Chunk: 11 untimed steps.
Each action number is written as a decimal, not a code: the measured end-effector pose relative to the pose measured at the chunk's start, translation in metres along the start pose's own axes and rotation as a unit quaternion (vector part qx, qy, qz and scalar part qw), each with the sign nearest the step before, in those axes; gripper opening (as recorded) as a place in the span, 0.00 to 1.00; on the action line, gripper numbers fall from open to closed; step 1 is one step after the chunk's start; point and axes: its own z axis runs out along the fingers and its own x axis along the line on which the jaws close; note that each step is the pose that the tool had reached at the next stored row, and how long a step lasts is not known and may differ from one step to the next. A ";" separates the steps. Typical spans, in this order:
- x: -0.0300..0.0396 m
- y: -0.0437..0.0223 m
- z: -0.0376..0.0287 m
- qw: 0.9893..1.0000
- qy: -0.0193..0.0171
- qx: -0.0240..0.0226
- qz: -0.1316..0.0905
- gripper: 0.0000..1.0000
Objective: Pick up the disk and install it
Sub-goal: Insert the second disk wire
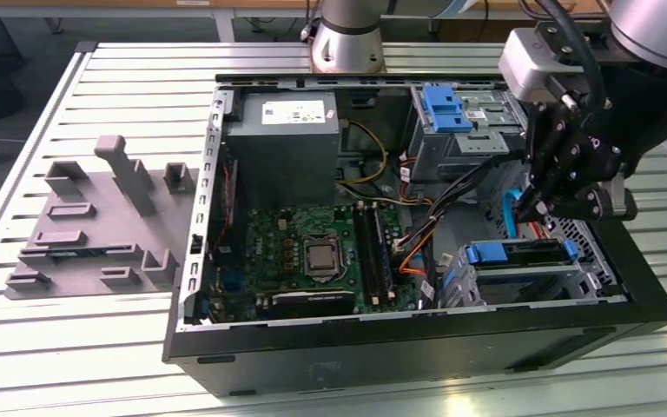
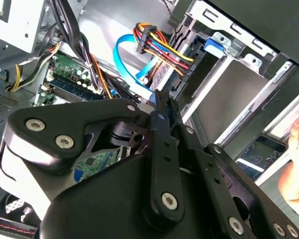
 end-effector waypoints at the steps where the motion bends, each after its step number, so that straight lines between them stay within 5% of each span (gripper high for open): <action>1: 0.0006 0.0000 0.0011 1.000 0.000 0.000 0.000 0.16; 11: 0.0021 -0.0067 0.0087 1.000 0.000 -0.005 0.004 0.16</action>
